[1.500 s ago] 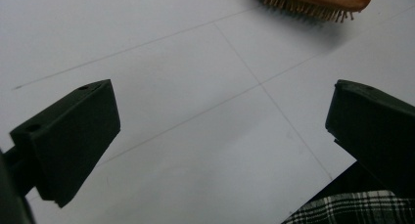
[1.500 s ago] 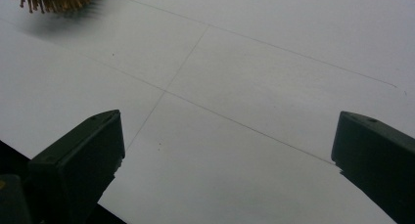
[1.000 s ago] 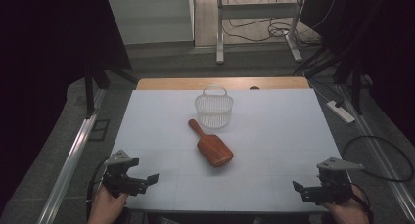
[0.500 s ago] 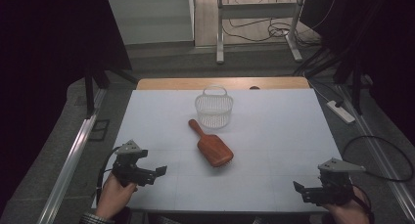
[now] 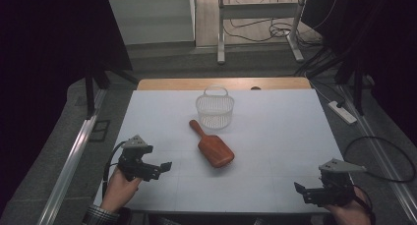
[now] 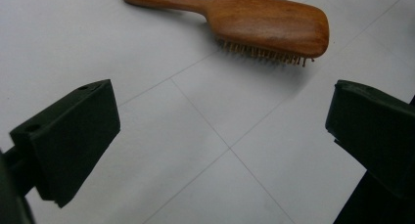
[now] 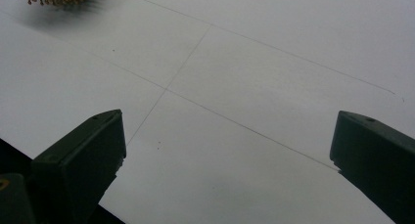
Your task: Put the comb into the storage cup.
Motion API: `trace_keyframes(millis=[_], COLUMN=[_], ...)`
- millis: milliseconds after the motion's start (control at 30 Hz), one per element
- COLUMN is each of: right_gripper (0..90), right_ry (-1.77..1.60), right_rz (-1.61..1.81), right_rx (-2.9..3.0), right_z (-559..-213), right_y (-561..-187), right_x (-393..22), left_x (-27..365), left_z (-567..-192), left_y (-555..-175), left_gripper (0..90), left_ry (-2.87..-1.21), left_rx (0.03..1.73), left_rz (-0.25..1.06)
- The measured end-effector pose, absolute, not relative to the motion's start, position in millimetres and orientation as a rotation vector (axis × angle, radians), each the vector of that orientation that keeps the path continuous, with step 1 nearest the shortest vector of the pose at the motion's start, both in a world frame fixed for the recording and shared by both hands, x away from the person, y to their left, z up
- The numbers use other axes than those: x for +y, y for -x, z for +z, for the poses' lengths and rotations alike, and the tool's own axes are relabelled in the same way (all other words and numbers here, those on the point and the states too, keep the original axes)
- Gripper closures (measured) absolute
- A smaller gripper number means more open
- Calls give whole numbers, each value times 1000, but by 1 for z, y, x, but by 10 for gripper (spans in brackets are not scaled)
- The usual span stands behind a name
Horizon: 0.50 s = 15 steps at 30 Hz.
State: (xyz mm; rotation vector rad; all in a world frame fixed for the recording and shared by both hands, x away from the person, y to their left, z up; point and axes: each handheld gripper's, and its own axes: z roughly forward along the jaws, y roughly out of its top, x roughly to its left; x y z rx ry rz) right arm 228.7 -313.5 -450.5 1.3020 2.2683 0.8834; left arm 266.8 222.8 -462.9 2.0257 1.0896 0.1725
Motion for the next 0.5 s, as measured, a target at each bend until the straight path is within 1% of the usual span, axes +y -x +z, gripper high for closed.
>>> trace_keyframes(millis=[133, 500], right_gripper=[0, 0], right_ry=[-1302, -1301], right_rz=[885, 882], right_rx=[2270, 2275], right_z=[-450, -451], right_y=[-229, -229], right_x=[-313, -313], left_x=[222, 209], left_z=[-462, -458], left_y=[-274, -295], left_gripper=[0, 0], left_ry=[-2016, -2057], left_rx=[1092, 1081], left_rz=[157, 158])
